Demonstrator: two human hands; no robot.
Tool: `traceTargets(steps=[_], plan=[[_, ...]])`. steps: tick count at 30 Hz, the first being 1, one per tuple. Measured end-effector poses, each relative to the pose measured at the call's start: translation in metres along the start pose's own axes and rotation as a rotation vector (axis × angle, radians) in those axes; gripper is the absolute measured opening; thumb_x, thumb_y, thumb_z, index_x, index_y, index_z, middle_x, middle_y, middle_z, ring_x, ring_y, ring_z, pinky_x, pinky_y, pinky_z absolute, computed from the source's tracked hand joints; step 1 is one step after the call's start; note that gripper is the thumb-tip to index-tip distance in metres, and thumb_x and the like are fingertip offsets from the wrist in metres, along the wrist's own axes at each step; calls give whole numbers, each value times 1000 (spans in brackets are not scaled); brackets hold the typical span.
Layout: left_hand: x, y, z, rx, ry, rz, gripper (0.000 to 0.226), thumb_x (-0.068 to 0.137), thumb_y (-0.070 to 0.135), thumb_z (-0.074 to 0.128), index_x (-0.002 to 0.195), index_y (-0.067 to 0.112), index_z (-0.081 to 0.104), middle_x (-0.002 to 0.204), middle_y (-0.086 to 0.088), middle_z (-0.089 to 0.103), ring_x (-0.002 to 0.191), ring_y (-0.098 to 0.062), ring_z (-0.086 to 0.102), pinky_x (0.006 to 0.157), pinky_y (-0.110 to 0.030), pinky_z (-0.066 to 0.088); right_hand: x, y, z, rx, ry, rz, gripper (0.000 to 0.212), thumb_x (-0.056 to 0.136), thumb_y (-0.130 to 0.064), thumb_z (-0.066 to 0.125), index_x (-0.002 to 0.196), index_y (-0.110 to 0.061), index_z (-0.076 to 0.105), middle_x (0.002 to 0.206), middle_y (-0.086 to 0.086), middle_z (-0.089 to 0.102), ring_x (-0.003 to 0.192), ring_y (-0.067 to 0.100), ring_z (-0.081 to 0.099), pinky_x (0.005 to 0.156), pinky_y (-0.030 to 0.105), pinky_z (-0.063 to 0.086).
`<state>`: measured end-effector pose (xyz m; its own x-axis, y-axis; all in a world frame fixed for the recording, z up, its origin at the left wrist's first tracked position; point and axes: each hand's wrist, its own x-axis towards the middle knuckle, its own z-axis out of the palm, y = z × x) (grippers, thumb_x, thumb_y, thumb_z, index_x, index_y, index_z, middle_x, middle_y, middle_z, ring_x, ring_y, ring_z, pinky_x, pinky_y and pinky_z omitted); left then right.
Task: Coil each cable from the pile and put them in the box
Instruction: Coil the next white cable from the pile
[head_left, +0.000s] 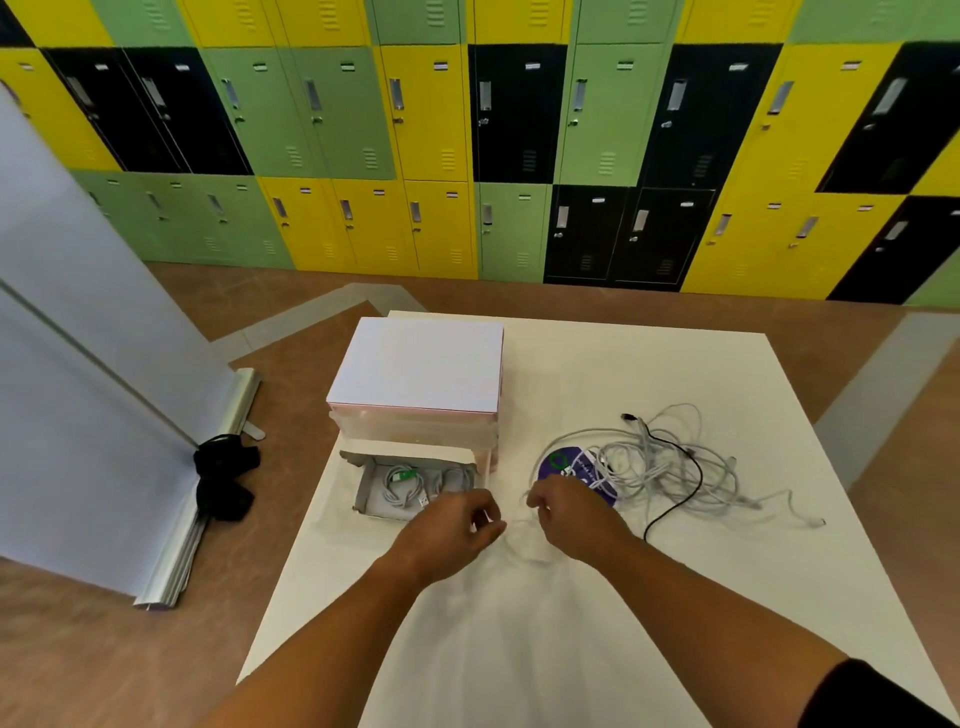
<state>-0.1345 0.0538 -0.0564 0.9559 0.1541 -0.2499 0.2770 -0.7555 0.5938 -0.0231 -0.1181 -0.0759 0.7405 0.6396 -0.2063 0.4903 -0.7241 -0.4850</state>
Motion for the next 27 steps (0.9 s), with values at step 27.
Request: traceTargets(steps=[27], plan=[[75,68,95,-200,47,-368,18,97,20,63,106,5,62,103,-14,70,84,-25,63,65,-26,48,-83,54,-25,82,-193,36,8,90,-16,66,96,-15,71,98,-3,62,87,12,56,75,25,47]])
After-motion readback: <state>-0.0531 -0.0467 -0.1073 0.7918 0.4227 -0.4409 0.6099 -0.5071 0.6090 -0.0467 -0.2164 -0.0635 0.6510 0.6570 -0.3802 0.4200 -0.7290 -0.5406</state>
